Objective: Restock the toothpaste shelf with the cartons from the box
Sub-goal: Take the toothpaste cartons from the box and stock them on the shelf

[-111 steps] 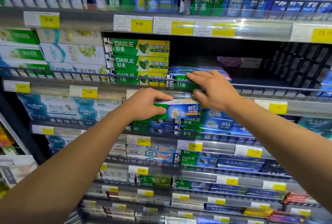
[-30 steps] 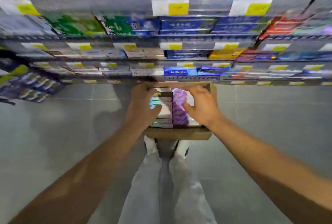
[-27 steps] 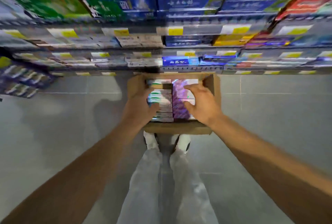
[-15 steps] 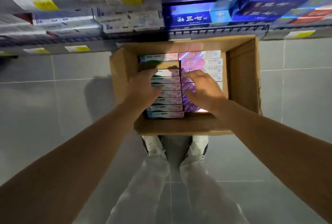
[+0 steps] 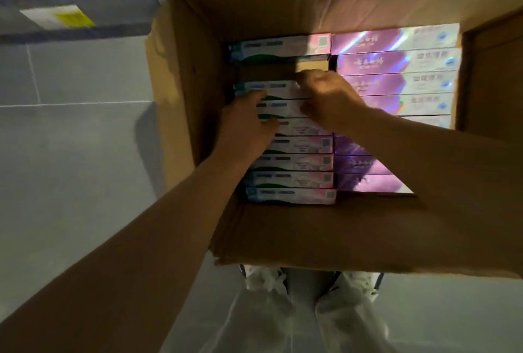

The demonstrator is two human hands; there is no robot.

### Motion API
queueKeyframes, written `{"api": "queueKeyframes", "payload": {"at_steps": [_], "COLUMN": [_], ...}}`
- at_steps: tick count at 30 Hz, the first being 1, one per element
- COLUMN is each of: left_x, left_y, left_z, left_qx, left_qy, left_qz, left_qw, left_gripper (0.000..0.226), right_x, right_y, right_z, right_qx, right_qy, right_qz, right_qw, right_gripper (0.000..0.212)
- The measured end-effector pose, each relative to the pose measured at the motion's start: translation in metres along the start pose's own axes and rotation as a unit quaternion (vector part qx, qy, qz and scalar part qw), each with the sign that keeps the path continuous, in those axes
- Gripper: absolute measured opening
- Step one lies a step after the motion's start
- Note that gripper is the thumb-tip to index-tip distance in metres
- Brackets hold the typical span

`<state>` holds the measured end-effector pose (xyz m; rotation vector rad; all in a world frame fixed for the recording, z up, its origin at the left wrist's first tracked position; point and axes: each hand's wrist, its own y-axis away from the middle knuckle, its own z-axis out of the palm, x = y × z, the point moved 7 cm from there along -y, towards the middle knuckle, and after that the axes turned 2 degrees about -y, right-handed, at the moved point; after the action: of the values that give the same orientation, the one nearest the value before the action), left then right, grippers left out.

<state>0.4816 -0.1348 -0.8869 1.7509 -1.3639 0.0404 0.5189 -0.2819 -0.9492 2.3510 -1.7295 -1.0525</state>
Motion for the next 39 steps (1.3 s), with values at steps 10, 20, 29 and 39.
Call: {"api": "queueKeyframes", "payload": {"at_steps": [10,20,29,39], "left_x": [-0.006,-0.012,0.03,0.136], "left_y": [-0.005,-0.038,0.018,0.179], "left_z": [0.009,0.049,-0.001,-0.159], "left_qx": [0.011,-0.013,0.056,0.015], "left_qy": [-0.044,-0.303,-0.218,-0.106], "left_qz": [0.025,0.012,0.103,0.142], "left_qw": [0.999,0.953,0.969,0.984], "left_gripper": [0.045,0.061,0.05,0.048], "right_x": [-0.003,0.015,-0.003,-0.118], "right_y": [0.015,0.036,0.09,0.206], "right_z": [-0.05,-0.063,-0.1,-0.281], "right_qx": [0.117,0.168,0.222,0.245], "right_qy": [0.007,-0.042,-0.07,-0.063], "right_qz": [0.021,0.093,0.123,0.099], "right_qw": [0.993,0.98,0.965,0.962], "right_gripper": [0.03,0.033,0.04,0.049]}}
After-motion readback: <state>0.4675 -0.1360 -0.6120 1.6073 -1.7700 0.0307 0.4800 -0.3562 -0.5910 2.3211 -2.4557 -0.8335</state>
